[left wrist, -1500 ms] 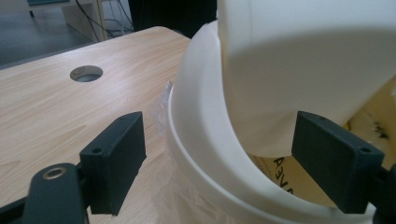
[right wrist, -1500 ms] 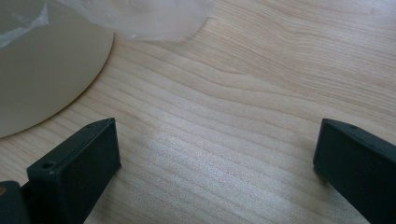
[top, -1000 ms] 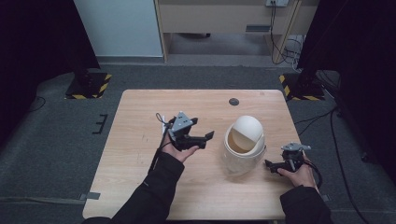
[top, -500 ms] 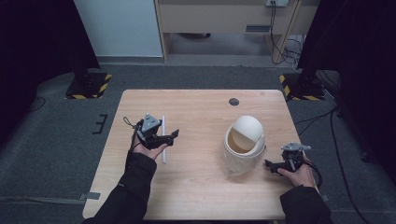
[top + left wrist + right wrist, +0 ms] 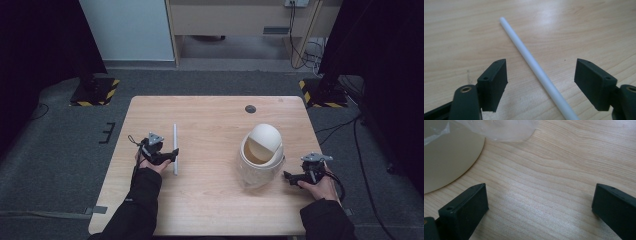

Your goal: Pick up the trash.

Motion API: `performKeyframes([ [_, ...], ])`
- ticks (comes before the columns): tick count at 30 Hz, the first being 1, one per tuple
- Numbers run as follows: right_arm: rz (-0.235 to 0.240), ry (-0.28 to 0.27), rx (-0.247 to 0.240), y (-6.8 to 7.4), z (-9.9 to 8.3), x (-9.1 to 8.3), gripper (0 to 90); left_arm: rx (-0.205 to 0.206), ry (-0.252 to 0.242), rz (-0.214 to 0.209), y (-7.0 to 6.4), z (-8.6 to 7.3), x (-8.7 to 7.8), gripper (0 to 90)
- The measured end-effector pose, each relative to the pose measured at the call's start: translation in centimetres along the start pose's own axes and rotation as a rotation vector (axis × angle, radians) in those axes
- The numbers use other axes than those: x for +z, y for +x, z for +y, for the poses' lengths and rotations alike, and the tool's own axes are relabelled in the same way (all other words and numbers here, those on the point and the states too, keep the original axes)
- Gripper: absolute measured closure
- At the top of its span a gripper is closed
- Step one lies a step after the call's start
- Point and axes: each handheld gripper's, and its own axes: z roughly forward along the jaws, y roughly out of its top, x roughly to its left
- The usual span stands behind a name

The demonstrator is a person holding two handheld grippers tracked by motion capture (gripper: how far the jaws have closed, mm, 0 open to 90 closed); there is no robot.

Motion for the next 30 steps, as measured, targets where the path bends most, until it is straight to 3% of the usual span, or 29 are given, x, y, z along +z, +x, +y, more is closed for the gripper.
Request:
performKeyframes([
  [2, 0.000, 0.000, 0.000, 0.0, 0.0, 0.0, 0.8, 0.005, 0.039, 0.010, 0.0, -0.3, 0.4, 28.5],
  [14, -0.001, 0.000, -0.001, 0.0, 0.0, 0.0, 0.8, 0.021, 0.109, 0.002, -0.8, -1.2, 1.5, 41.7],
  [26, 0.000, 0.000, -0.001, 0.0, 0.0, 0.0, 0.9, 0.053, 0.170, 0.004, -0.9, -1.5, 0.5, 70.2],
  [30, 0.000, 0.000, 0.000, 0.0, 0.0, 0.0, 0.9, 0.058, 0.188, -0.009, -0.8, -1.6, 0.0, 74.1],
])
